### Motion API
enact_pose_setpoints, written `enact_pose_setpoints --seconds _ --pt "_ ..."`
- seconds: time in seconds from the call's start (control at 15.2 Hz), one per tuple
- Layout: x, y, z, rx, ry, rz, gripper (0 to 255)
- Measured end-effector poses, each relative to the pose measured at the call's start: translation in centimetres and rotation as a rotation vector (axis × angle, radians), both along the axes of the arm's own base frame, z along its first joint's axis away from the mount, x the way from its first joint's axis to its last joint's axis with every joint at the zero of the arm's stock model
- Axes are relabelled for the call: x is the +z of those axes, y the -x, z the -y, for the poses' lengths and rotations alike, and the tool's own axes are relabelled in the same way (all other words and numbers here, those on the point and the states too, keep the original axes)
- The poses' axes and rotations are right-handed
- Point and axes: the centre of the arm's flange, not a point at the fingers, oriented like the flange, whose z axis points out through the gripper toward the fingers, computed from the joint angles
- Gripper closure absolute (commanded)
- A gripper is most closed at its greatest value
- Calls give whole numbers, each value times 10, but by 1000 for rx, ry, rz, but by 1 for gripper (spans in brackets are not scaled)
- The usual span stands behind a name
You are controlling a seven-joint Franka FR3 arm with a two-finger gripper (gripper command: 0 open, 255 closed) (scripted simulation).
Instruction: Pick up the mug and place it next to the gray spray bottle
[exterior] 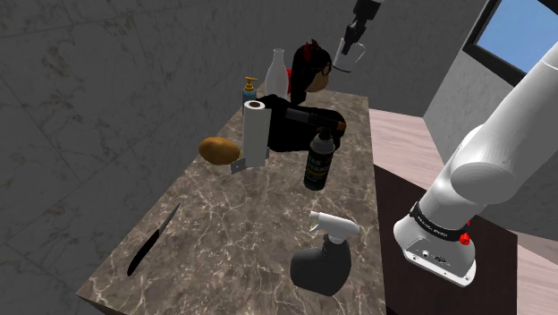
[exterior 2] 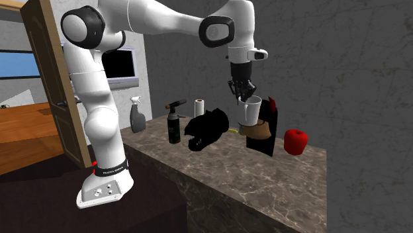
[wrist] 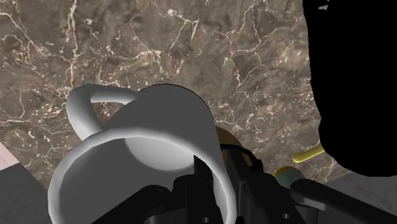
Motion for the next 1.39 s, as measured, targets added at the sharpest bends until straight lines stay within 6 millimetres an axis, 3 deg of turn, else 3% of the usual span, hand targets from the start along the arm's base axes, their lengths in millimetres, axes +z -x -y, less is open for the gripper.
enact_pose_setpoints --seconds 1.19,1.39 --pt "95 0 -1 1 0 2 255" --pt "99 12 -27 1 0 2 255"
